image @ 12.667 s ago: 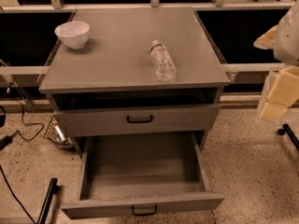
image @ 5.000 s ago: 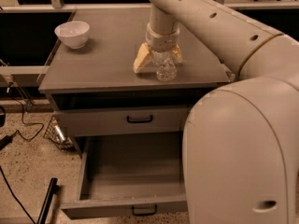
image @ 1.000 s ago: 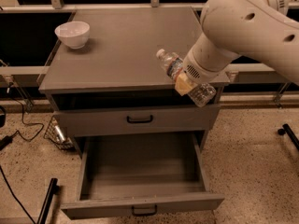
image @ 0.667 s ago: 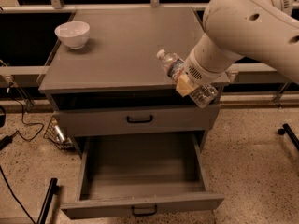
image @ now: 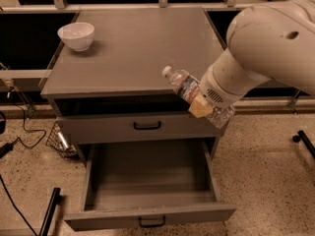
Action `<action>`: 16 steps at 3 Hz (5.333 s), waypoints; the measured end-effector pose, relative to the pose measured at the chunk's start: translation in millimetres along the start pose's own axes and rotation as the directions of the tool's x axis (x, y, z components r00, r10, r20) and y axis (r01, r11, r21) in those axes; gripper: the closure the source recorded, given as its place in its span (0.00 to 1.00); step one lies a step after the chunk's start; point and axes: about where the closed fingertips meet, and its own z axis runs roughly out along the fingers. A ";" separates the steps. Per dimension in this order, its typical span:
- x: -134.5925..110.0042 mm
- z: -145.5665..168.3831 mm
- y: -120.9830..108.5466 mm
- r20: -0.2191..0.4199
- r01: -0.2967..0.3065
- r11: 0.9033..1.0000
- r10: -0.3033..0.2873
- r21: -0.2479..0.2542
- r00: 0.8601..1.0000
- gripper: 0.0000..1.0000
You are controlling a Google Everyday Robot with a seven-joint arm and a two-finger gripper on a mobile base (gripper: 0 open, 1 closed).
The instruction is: Place water bottle into middle drawer
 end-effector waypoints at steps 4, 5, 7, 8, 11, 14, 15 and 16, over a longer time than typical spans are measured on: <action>45.4 86.4 70.9 0.108 0.232 0.970 -0.223 -0.074 0.969 1.00; 59.5 113.0 97.8 0.109 0.346 0.927 -0.333 -0.147 0.937 1.00; 58.8 113.6 98.1 0.113 0.384 0.912 -0.370 -0.142 0.922 1.00; 52.3 128.2 109.1 0.115 0.459 0.875 -0.445 -0.153 0.888 1.00; 45.2 204.3 142.7 0.172 0.700 0.685 -0.679 -0.202 0.714 1.00; 69.1 281.1 152.4 0.180 0.711 0.635 -0.695 -0.301 0.697 1.00; 66.8 286.2 156.9 0.186 0.724 0.623 -0.705 -0.296 0.684 1.00; 64.1 306.6 159.9 0.193 0.738 0.609 -0.718 -0.291 0.668 1.00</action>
Offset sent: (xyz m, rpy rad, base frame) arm -0.0352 0.0107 -0.0775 0.0521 -0.0988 0.1723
